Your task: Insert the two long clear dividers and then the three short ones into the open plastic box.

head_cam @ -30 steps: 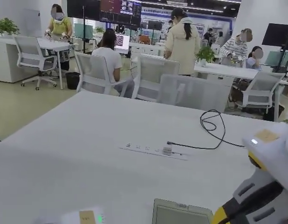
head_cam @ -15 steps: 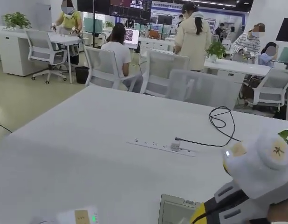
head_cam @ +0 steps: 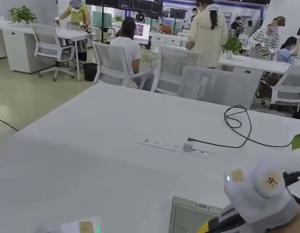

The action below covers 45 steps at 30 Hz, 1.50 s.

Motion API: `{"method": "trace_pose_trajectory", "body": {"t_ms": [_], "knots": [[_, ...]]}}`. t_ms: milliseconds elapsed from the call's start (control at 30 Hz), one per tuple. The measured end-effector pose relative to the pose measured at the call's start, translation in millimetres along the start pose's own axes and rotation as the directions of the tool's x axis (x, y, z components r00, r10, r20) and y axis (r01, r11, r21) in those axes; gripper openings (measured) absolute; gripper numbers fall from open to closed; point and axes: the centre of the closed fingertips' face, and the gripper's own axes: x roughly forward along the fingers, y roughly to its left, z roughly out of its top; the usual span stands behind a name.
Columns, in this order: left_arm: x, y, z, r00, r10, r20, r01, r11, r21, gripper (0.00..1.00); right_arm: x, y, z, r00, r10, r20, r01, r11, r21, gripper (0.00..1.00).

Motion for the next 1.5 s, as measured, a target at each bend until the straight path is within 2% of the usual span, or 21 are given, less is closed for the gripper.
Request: {"method": "trace_pose_trajectory", "body": {"t_ms": [467, 733, 1000, 1333, 1500], "knots": [[0.4, -1.4, -0.2, 1.0000, 0.000, 0.006, 0.000, 1.000, -0.010, 1.00, 8.9, -1.2, -7.6, 1.0000, 0.005, -0.004, -0.005, 1.000, 0.022, 0.03], [0.9, -2.1, -0.5, 1.0000, -0.003, 0.006, 0.003, 1.000, -0.014, 1.00, 15.8, 0.0, -6.7, 1.0000, -0.002, -0.003, 0.002, 1.000, -0.017, 0.02], [2.8, -3.6, -0.4, 0.9999, -0.009, 0.004, 0.009, 1.000, -0.015, 1.00, 32.2, 2.1, -8.7, 0.9992, 0.009, -0.038, -0.011, 0.998, -0.058, 0.02], [2.3, -3.0, -2.0, 1.0000, -0.007, 0.006, 0.007, 1.000, -0.021, 1.00, 43.8, 0.8, -14.7, 0.9979, 0.020, -0.062, -0.023, 0.999, -0.047, 0.02], [2.7, -3.2, -1.3, 0.9999, -0.008, 0.009, 0.008, 1.000, -0.021, 1.00, 52.0, 1.2, -19.5, 0.9956, 0.026, -0.090, -0.031, 0.998, -0.049, 0.02]]}}
